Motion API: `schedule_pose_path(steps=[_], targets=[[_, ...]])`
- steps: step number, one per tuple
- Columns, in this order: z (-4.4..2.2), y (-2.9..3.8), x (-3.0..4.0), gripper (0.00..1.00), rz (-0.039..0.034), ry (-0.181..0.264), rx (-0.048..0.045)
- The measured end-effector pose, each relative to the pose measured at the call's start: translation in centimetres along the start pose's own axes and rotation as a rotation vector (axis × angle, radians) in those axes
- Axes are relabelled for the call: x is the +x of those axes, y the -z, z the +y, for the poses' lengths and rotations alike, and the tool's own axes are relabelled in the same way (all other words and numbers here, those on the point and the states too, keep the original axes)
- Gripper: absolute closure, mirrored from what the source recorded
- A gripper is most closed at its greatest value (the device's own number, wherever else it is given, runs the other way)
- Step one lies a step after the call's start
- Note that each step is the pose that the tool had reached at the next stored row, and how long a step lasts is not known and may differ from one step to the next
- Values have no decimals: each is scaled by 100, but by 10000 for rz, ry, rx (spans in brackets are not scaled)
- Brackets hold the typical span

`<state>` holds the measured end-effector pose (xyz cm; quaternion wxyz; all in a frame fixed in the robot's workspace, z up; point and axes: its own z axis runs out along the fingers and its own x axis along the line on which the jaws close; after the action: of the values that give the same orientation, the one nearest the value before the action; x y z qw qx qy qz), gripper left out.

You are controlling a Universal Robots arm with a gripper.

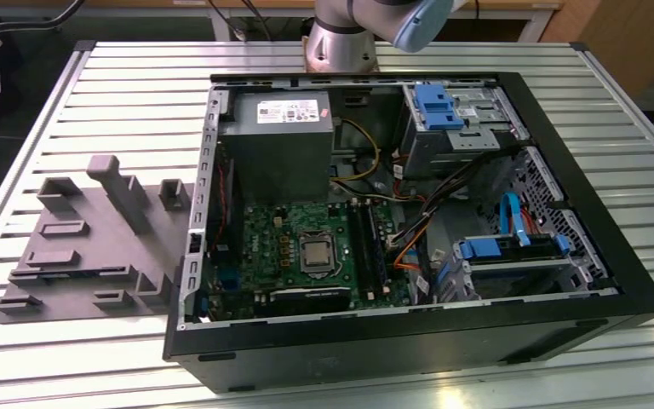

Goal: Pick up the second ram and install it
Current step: 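Pick up the second ram and move it above second insertion slot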

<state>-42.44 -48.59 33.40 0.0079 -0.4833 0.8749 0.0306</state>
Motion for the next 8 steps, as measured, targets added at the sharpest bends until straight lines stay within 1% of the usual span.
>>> schedule_pose_path(steps=[8], targets=[[-1,-14,0,89,66,1448,-63]])
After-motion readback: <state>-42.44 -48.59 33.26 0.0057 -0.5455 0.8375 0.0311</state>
